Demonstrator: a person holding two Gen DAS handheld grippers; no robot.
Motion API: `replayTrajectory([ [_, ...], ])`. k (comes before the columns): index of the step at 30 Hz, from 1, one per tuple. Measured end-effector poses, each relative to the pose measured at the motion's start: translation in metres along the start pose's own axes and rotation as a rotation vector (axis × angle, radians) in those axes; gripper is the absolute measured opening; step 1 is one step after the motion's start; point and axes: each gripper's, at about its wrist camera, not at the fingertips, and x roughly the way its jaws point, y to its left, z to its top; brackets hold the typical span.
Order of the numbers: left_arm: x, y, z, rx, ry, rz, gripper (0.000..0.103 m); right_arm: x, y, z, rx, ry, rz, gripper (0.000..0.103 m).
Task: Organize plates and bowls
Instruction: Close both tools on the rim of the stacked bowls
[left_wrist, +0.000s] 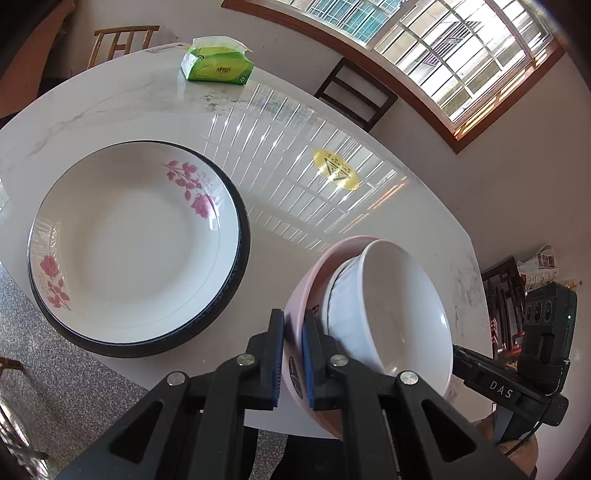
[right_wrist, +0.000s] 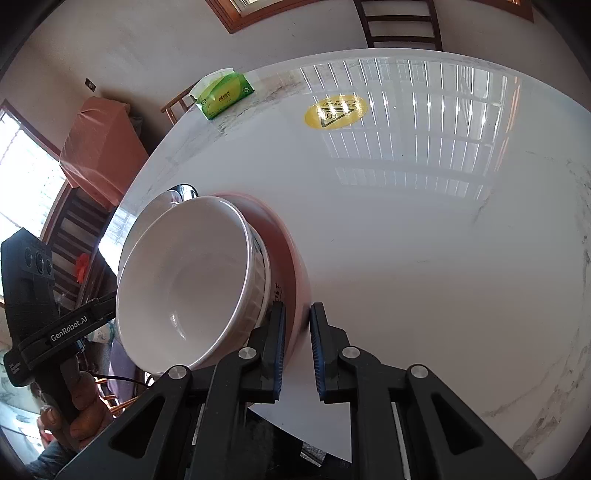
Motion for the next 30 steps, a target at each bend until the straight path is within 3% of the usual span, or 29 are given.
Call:
replayTrajectory([
  [18, -0.023, 0.003, 0.004, 0.000, -0.043, 0.008, 0.009, -0.013, 0.007, 0.009, 0.011, -0.033, 0.035, 0.015],
  [30, -0.055, 0.019, 0.021, -0.040, -0.101, 0.030, 0.009, -0.015, 0.042, 0.028, -0.035, -0.050, 0.067, 0.015],
])
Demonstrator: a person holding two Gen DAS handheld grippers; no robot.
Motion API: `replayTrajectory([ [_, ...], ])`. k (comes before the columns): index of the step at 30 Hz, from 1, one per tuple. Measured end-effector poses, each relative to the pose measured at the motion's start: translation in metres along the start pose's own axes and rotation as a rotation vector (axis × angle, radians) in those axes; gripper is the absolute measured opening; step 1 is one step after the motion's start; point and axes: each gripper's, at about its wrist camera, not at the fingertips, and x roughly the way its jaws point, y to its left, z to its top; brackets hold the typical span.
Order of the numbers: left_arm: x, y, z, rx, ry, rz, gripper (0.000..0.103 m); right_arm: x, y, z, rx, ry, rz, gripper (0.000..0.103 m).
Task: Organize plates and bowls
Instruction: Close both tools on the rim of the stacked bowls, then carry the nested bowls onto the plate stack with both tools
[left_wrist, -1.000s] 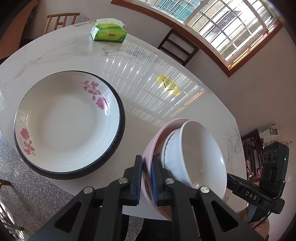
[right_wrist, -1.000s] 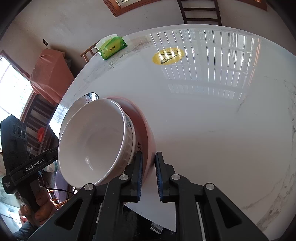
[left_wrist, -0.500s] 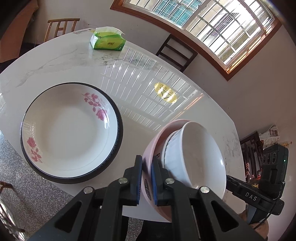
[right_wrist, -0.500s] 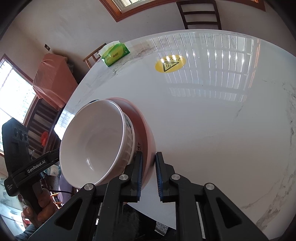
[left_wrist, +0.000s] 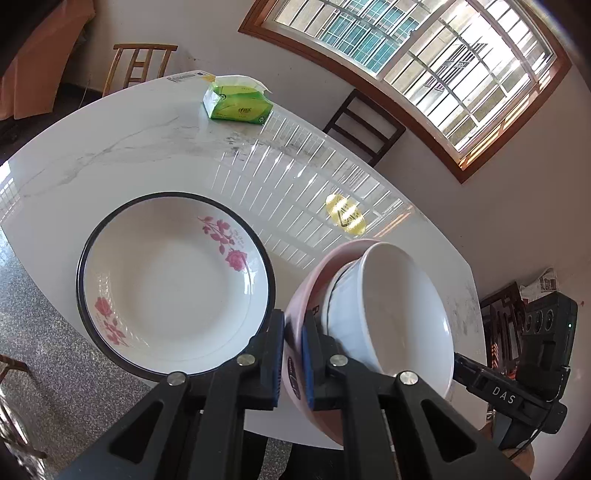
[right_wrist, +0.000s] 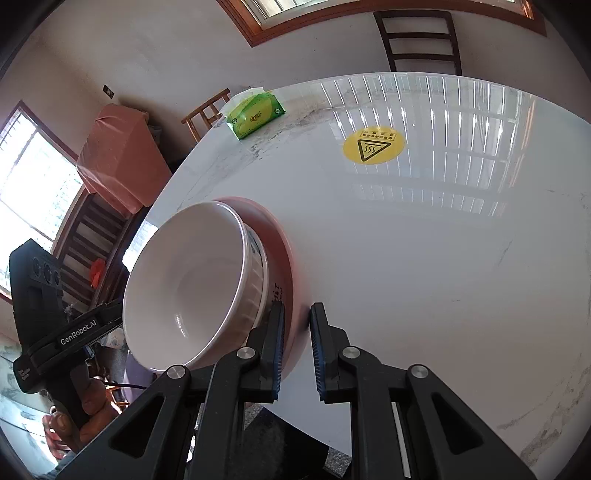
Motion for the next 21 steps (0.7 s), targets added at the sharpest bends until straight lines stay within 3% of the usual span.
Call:
replayTrajectory([
  [21, -0.041, 0.069, 0.046, -0.095, -0.101, 0.081, 0.009, 0.045, 0.079, 0.041, -0.095, 0.021, 0.071, 0.015],
])
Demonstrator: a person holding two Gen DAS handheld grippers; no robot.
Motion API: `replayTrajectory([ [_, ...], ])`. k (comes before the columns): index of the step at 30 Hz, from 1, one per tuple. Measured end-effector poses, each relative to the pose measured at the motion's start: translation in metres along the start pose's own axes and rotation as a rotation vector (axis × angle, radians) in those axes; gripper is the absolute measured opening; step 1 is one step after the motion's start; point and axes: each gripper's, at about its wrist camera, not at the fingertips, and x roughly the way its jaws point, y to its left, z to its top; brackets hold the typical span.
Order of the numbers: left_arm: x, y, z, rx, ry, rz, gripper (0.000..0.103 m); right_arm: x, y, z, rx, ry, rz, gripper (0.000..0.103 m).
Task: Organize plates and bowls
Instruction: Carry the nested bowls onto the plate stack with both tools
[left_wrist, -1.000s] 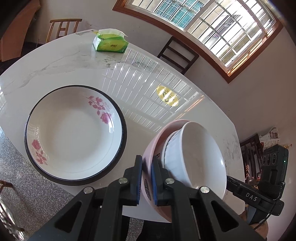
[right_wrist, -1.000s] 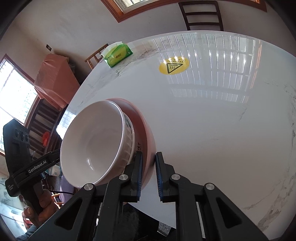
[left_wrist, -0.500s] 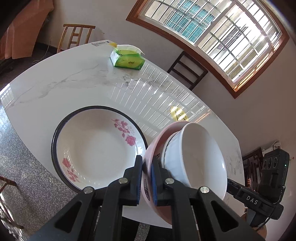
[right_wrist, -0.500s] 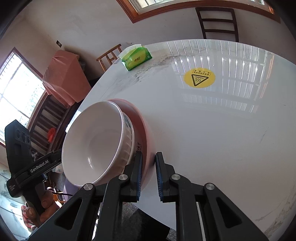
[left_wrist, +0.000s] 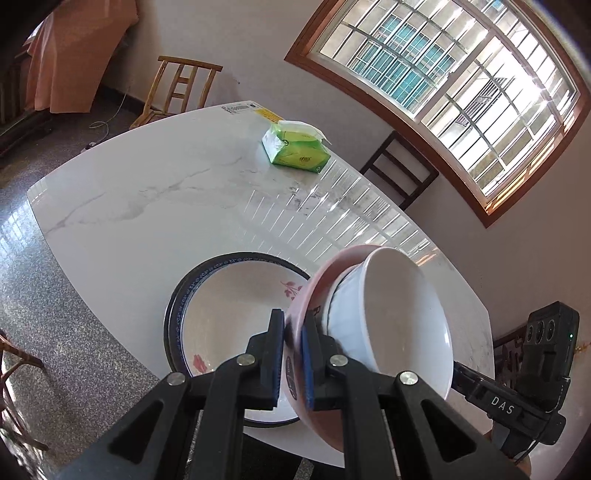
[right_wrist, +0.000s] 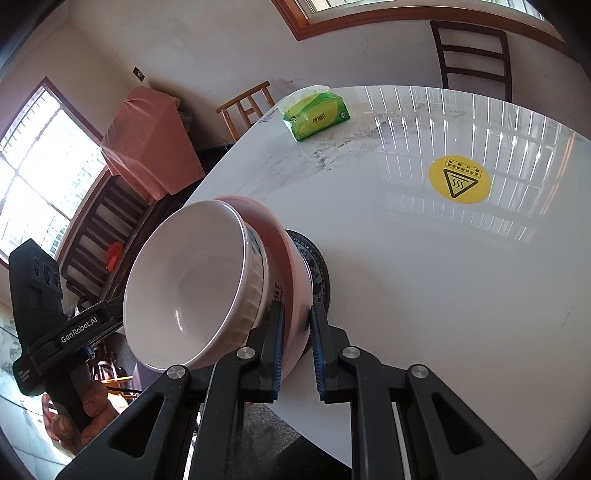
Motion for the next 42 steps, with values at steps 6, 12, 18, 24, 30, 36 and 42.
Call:
replayTrajectory([
  [6, 0.003, 0.022, 0.005, -0.032, 0.005, 0.016, 0.009, 0.020, 0.010, 0.006, -0.006, 0.027, 0.010, 0.015],
  [12, 0.012, 0.038, 0.009, -0.056, 0.017, 0.029, 0.008, 0.037, 0.016, 0.008, -0.007, 0.052, 0.016, 0.016],
  [18, 0.019, 0.049, 0.009, -0.072, 0.031, 0.032, 0.008, 0.046, 0.018, 0.008, -0.005, 0.068, 0.020, 0.016],
  [24, 0.027, 0.059, 0.008, -0.087, 0.049, 0.033, 0.008, 0.055, 0.017, 0.007, 0.007, 0.086, 0.027, 0.016],
  [30, 0.027, 0.059, 0.004, -0.061, 0.033, 0.043, 0.007, 0.061, 0.014, 0.004, 0.027, 0.083, 0.052, 0.017],
  [36, 0.028, 0.066, -0.001, -0.050, -0.021, 0.058, 0.020, 0.063, 0.005, 0.003, 0.062, 0.053, 0.104, 0.019],
  [42, 0.015, 0.074, -0.008, -0.035, -0.132, 0.055, 0.040, 0.038, 0.002, 0.002, 0.033, -0.076, 0.146, 0.034],
])
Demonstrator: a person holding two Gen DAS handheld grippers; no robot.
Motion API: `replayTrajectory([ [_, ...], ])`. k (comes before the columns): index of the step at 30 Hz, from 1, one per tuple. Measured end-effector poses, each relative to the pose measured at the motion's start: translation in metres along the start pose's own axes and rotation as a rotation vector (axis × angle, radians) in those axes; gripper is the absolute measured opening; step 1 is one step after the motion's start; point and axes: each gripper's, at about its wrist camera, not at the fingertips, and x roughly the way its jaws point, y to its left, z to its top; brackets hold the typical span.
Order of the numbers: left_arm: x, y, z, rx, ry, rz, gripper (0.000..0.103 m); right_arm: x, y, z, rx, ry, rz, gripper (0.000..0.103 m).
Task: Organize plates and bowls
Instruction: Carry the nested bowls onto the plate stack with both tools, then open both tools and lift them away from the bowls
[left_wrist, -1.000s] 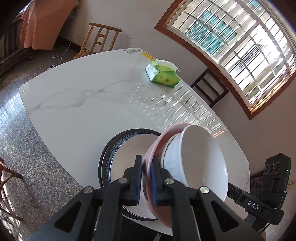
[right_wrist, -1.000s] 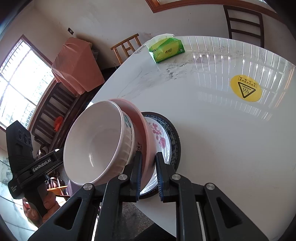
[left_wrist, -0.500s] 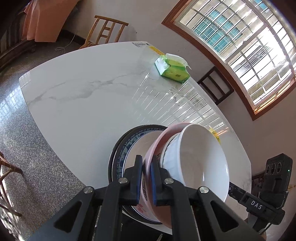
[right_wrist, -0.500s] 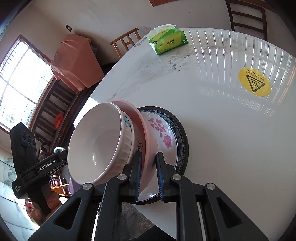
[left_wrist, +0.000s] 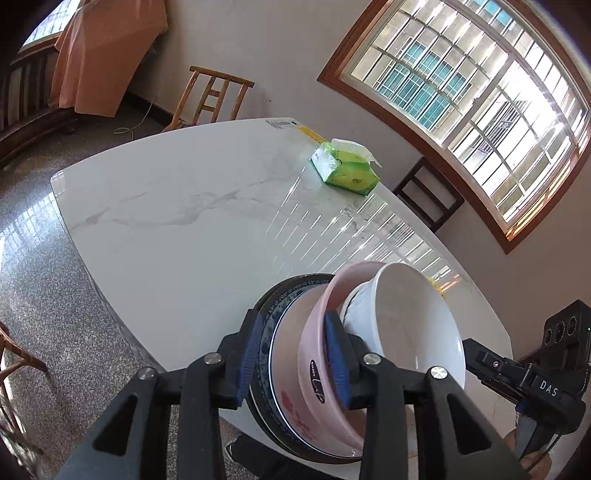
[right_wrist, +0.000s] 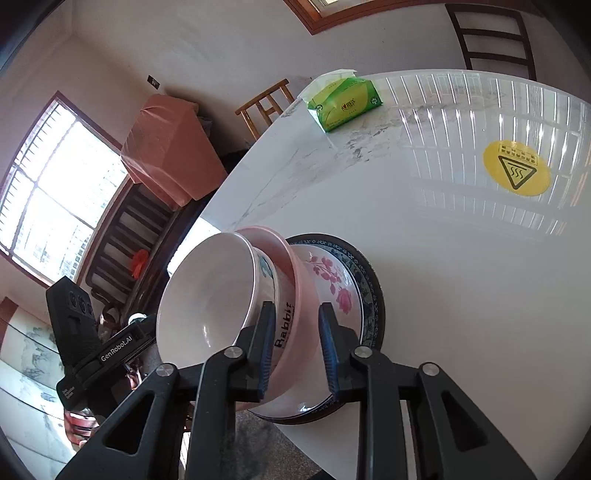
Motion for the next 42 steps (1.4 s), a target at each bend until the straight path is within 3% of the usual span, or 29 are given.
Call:
replayTrajectory([
  [4, -0.023, -0.008, -0.009, 0.068, -0.132, 0.050, 0.047, -0.031, -0.003, -0.008, -0.028, -0.126, 0.033, 0.045],
  [8, -0.039, -0.023, -0.019, 0.145, -0.208, 0.093, 0.048, -0.054, -0.003, -0.023, -0.097, -0.234, -0.087, 0.046],
  [14, -0.058, -0.054, -0.045, 0.261, -0.295, 0.123, 0.053, -0.082, 0.015, -0.059, -0.170, -0.404, -0.210, 0.058],
  [19, -0.074, -0.077, -0.065, 0.330, -0.359, 0.123, 0.055, -0.101, 0.044, -0.088, -0.255, -0.572, -0.295, 0.095],
  [20, -0.076, -0.081, -0.068, 0.338, -0.363, 0.119, 0.055, -0.104, 0.048, -0.093, -0.267, -0.599, -0.309, 0.098],
  [26, -0.094, -0.100, -0.085, 0.381, -0.418, 0.141, 0.056, -0.123, 0.068, -0.118, -0.332, -0.741, -0.343, 0.102],
  [32, -0.117, -0.109, -0.098, 0.377, -0.481, 0.154, 0.058, -0.134, 0.071, -0.132, -0.335, -0.804, -0.377, 0.103],
  [35, -0.134, -0.110, -0.105, 0.352, -0.552, 0.166, 0.067, -0.137, 0.070, -0.136, -0.337, -0.795, -0.373, 0.103],
  [37, -0.142, -0.112, -0.108, 0.350, -0.568, 0.161, 0.084, -0.138, 0.072, -0.141, -0.345, -0.791, -0.376, 0.103],
  [42, -0.155, -0.116, -0.112, 0.348, -0.590, 0.162, 0.085, -0.145, 0.080, -0.155, -0.367, -0.818, -0.376, 0.103],
])
